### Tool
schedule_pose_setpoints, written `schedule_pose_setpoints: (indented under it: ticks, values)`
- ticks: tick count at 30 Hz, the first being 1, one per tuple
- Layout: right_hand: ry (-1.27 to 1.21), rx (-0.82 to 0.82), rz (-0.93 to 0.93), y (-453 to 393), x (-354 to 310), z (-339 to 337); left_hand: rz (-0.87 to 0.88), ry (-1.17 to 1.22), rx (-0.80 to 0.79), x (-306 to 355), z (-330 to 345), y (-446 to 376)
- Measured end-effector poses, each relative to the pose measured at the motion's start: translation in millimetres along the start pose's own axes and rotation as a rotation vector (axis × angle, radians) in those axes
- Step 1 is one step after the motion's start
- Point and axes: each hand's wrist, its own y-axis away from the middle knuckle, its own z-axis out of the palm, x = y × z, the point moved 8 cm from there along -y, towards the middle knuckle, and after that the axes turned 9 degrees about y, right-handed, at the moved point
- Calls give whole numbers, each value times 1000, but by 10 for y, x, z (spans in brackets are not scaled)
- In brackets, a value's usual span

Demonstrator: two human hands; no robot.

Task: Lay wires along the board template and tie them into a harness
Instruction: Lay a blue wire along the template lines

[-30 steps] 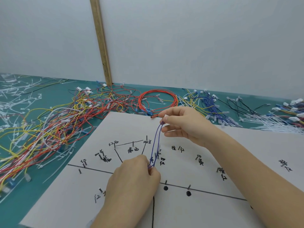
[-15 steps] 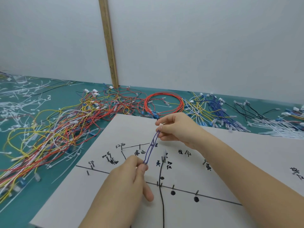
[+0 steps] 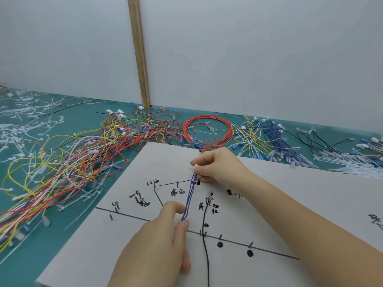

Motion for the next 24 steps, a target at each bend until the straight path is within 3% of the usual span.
schedule_pose_setpoints:
  ticks: [12,20,24]
  values:
    - [258,78,-46,-15,-67,-10,-16,-214,-26,15,57,80]
    - [571,32,-157,49,-210,52,-20,-476,-102,-48,109,71]
    - [654,83,-285,273,-385,-46,26,-480,-72,-58,6,70]
